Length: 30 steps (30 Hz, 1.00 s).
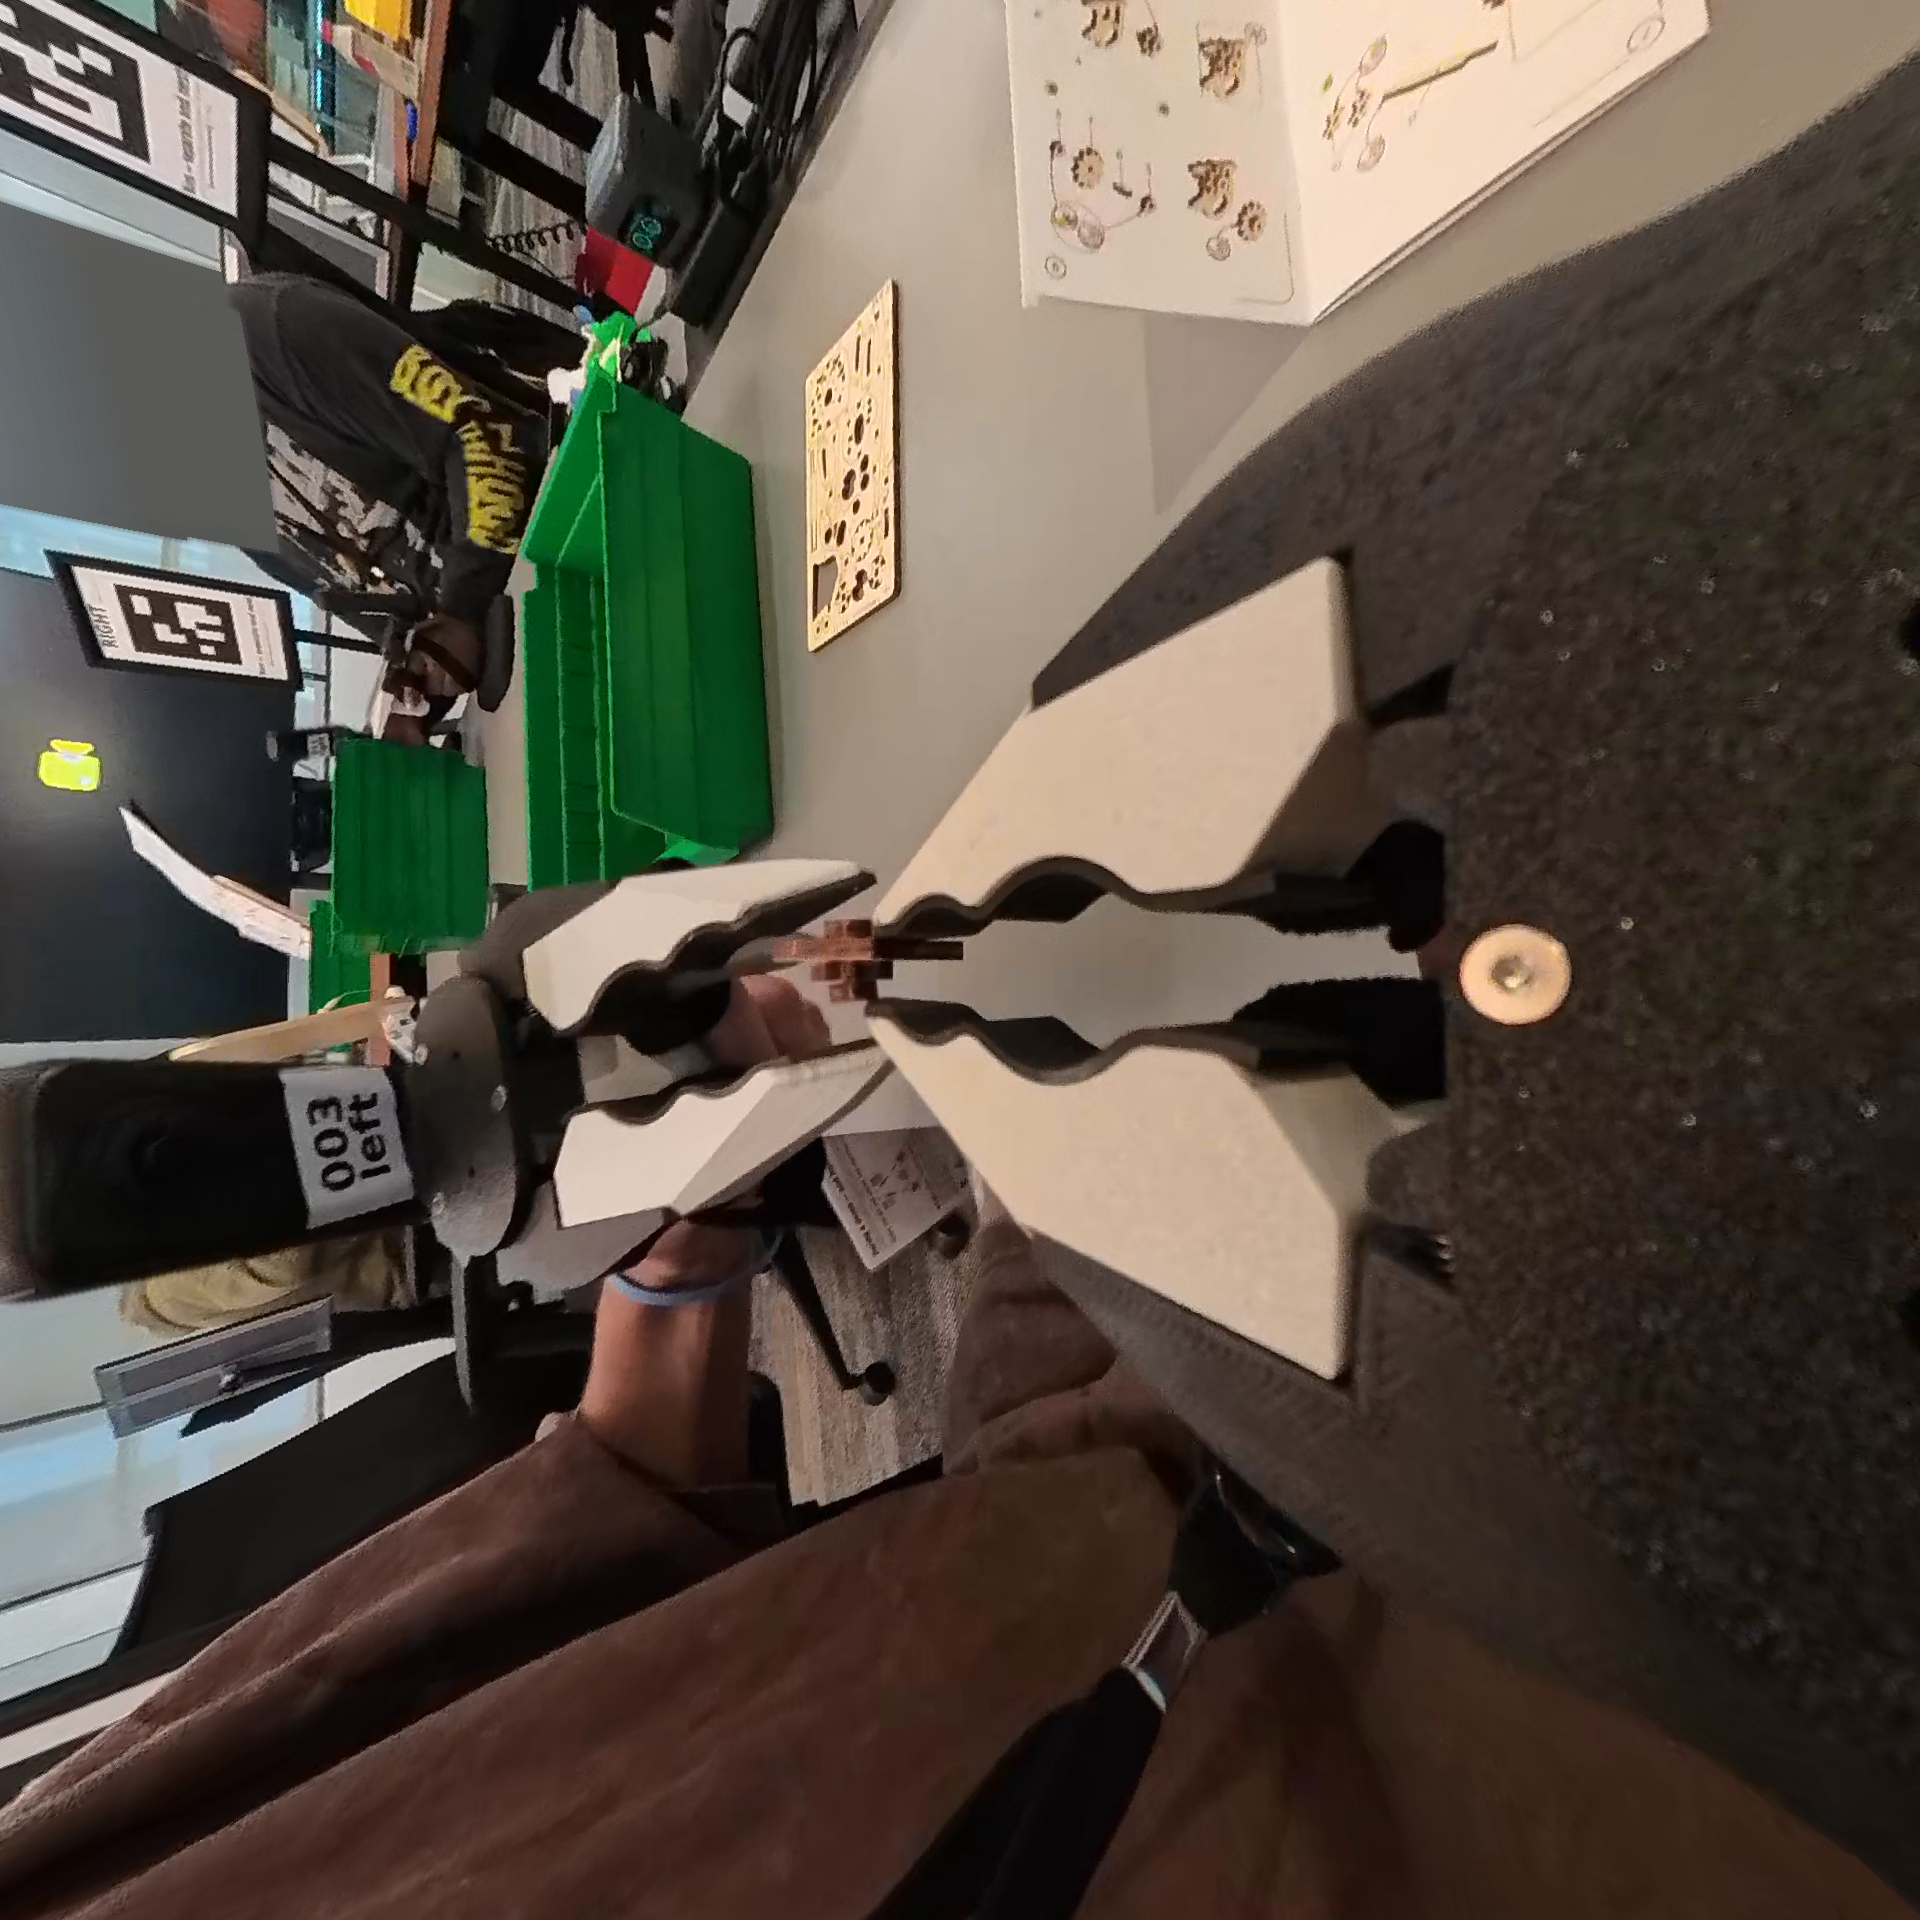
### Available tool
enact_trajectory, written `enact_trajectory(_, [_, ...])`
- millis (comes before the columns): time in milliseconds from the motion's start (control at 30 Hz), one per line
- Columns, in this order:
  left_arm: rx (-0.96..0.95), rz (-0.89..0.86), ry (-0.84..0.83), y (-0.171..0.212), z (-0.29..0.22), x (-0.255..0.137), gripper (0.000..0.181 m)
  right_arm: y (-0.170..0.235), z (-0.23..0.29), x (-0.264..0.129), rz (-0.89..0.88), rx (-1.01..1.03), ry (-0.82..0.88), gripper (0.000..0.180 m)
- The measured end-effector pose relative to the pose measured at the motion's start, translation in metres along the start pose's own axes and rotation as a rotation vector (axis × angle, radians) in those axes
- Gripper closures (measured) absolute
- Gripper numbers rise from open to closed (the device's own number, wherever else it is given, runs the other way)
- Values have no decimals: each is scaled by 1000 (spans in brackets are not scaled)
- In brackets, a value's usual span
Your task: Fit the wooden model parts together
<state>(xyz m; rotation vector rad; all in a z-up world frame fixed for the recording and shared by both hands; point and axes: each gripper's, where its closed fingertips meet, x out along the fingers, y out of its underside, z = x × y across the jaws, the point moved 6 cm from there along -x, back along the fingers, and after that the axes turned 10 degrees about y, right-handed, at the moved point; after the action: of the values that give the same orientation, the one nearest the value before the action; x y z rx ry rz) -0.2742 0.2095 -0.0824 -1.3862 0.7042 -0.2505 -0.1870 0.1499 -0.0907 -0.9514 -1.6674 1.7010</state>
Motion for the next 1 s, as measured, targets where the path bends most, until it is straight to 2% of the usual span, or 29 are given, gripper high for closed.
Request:
enact_trajectory(100, [-1,-20,-1,-2,-1,0,153,3,1,1,31,-33,7,169])
enact_trajectory(167, [3,-27,11,-3,-2,0,166,3,2,0,31,-32,-5,169])
enact_trajectory(600, [-9,-28,45,-3,-3,-2,168,3,2,-1,19,20,-42,169])
enact_trajectory(1000, [-56,-55,52,-5,1,-3,169,-1,-3,-1,-21,15,6,162])
